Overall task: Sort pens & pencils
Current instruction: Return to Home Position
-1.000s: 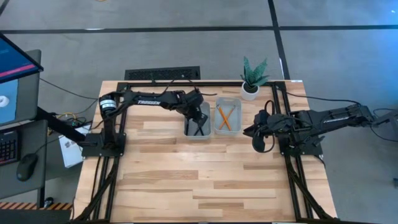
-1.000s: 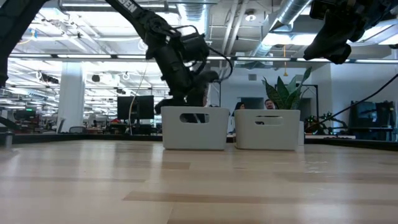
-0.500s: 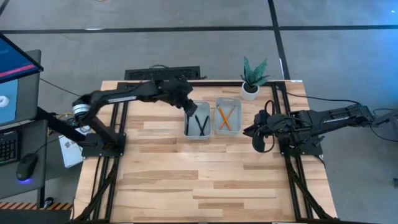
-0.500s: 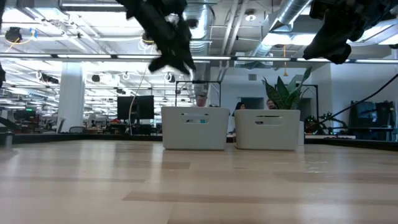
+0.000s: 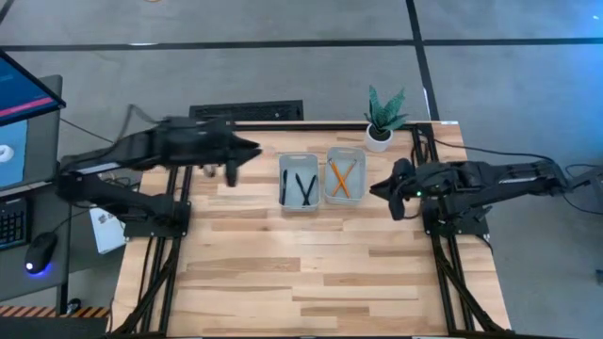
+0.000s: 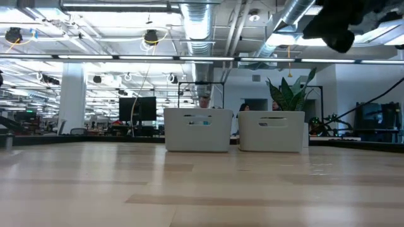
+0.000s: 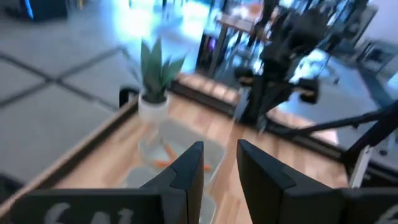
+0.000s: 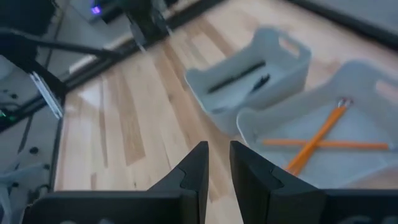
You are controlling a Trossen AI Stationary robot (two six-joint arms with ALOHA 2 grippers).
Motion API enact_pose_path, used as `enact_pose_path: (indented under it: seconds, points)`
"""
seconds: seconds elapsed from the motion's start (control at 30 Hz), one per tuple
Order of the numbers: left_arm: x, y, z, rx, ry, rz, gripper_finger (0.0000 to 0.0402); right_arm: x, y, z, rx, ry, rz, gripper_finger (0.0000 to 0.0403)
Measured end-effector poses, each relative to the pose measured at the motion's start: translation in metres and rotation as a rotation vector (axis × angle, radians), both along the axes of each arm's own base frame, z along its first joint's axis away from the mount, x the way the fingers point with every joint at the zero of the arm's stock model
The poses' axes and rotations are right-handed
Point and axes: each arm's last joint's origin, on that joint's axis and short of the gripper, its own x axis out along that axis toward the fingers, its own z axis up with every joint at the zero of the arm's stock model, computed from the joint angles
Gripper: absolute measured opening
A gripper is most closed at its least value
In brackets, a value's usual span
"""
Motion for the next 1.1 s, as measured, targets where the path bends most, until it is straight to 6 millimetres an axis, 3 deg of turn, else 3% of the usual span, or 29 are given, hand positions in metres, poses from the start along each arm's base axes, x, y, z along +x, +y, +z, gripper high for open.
enact_pose_path:
  seconds: [0.13, 0.33, 0.4, 0.57, 0.87, 1.1]
  points:
    - [-0.031, -0.018, 0.015, 0.080, -0.064, 0.000, 0.0087, -0.003, -0.005, 0.016, -0.084, -0.076, -0.061, 0.0088]
    - [-0.063, -0.030, 0.015, 0.225, -0.057, 0.030, 0.0087, -0.003, -0.010, 0.035, -0.454, -0.175, -0.137, 0.0088]
    - [-0.071, -0.032, 0.006, 0.260, -0.036, 0.025, 0.0087, -0.001, -0.011, 0.041, -0.550, -0.202, -0.095, 0.0088]
    - [-0.092, -0.030, -0.021, 0.268, -0.030, 0.023, 0.0087, -0.004, -0.021, 0.046, -0.554, -0.250, -0.134, 0.0088]
    - [-0.150, -0.016, -0.066, 0.346, -0.114, 0.258, 0.0087, -0.011, -0.057, 0.035, -0.524, -0.240, -0.220, 0.0088]
    - [-0.169, -0.012, -0.109, 0.355, -0.111, 0.373, 0.0087, -0.012, -0.078, 0.019, -0.481, -0.311, -0.260, 0.0088]
